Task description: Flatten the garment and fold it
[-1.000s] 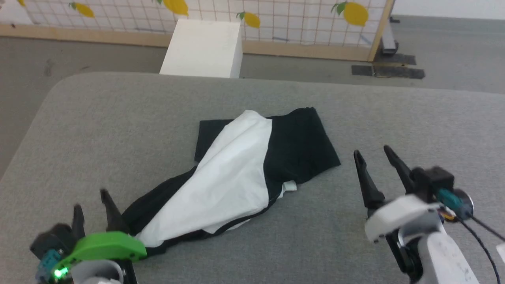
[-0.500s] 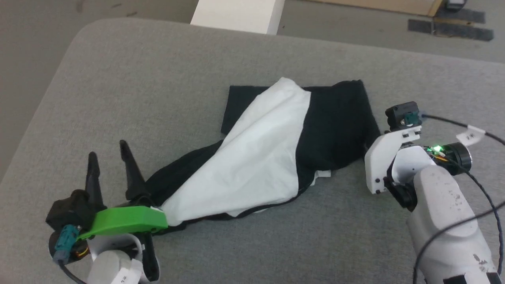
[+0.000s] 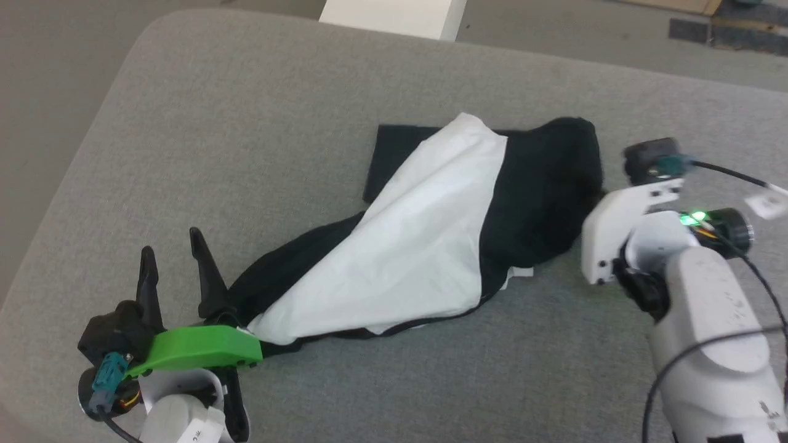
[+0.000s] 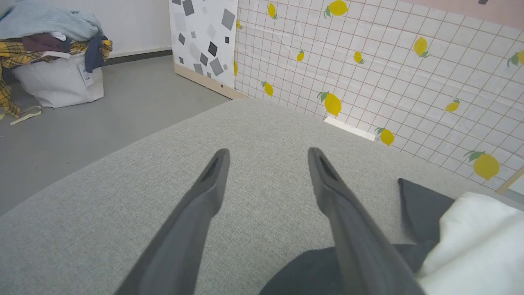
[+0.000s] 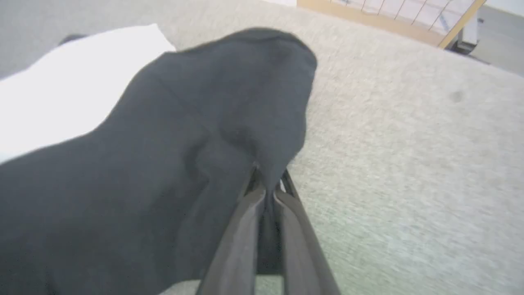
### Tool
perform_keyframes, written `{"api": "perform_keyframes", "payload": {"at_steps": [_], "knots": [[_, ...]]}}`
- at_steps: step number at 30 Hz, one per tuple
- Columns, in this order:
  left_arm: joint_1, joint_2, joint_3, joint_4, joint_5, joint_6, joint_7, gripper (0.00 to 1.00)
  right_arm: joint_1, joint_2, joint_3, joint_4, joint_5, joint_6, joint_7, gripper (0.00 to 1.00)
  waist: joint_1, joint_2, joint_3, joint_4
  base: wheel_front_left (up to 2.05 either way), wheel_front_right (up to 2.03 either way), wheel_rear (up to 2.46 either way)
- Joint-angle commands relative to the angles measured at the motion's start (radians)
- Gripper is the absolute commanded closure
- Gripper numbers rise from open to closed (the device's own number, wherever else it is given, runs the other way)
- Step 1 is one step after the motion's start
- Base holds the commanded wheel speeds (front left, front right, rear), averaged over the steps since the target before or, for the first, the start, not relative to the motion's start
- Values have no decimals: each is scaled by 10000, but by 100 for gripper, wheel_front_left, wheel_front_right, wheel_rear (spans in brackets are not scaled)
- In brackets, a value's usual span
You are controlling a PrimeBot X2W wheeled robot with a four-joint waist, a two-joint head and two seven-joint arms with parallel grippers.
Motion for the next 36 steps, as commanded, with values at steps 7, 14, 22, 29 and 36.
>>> {"api": "perform_keyframes", "payload": {"at_steps": [7,14,22,29,36], "knots": [[408,-23,260,212,325,-334,-45,0,1308,-39,-1534,-2326,-539,-15,-2129,100,-1,0,-1470,-1506,0,0,0],[720,-23,241,383,459,-508,-45,0,3050,-39,-3130,-4104,-895,-15,-1701,100,-1,0,-1990,-2312,0,0,0],[778,-24,133,608,482,-584,-45,0,5134,-39,-4440,-3831,-335,-15,827,100,-1,0,-2109,-2734,0,0,0],[749,-24,-6,1067,432,-704,-45,0,5738,-39,-4399,-3940,254,-15,1013,0,-1,0,-2150,-2833,0,0,0],[689,-24,-413,1805,200,-893,-45,0,5818,-39,-3776,-4107,716,-15,-2317,0,-1,0,-2310,-2791,0,0,0]]}}
